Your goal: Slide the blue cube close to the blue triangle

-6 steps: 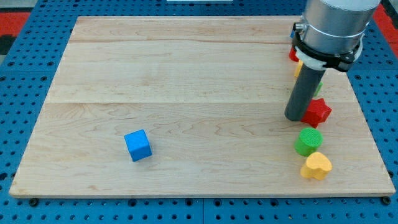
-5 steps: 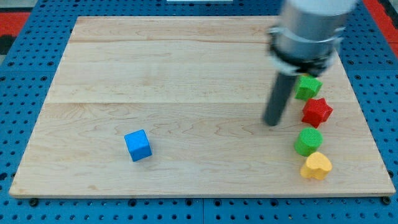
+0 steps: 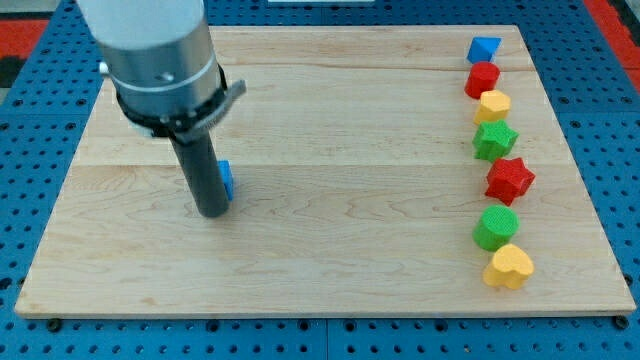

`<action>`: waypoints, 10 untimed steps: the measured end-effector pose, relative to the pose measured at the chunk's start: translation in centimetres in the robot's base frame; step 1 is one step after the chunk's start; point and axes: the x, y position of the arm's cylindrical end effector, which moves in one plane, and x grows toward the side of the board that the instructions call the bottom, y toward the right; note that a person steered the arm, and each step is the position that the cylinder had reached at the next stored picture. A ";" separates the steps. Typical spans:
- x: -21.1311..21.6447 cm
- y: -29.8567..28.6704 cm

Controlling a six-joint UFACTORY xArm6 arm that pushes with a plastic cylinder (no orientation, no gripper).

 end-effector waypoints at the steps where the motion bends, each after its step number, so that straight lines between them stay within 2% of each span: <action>1: -2.8 -4.1; 2: -5.4 -4.9; 3: -5.6 -2.3; 4: -3.9 -3.7; 5: -2.8 -2.1; 9: -9.3 14.0; 10: -11.6 16.4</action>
